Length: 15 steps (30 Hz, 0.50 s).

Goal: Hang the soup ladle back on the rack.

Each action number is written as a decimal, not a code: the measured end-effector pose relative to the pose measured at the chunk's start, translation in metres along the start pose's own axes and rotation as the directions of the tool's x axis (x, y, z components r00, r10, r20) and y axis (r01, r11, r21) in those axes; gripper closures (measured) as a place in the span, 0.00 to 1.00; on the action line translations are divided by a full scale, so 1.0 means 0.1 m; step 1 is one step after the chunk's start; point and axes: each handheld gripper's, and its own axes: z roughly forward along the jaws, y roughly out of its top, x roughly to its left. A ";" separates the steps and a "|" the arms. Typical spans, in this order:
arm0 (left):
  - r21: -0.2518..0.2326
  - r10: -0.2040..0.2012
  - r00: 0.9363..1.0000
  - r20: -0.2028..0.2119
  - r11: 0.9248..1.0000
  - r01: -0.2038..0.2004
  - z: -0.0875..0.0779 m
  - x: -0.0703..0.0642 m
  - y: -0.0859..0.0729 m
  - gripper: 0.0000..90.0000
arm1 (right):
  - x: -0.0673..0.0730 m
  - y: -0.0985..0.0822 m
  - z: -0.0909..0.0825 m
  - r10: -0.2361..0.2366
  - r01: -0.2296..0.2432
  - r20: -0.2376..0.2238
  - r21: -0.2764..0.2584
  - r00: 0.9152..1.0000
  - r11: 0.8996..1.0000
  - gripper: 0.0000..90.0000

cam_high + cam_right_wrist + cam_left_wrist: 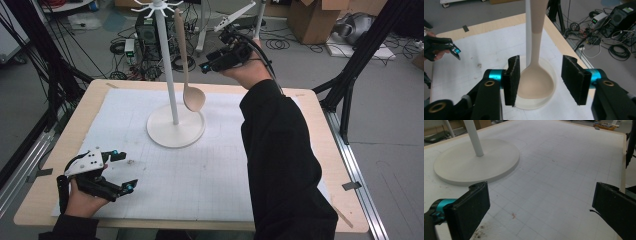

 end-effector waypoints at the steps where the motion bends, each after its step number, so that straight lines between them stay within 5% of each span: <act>1: 0.000 -0.002 1.000 0.001 1.000 0.002 0.00 0.00 0.00 0.02 | 0.01 -0.02 -0.02 -0.006 0.006 -0.002 -0.005 1.000 1.000 0.51; 15: 0.009 -0.002 1.000 0.005 1.000 0.002 0.04 0.00 0.00 0.02 | 0.08 -0.57 -0.38 0.012 -0.012 0.026 -0.021 1.000 1.000 0.32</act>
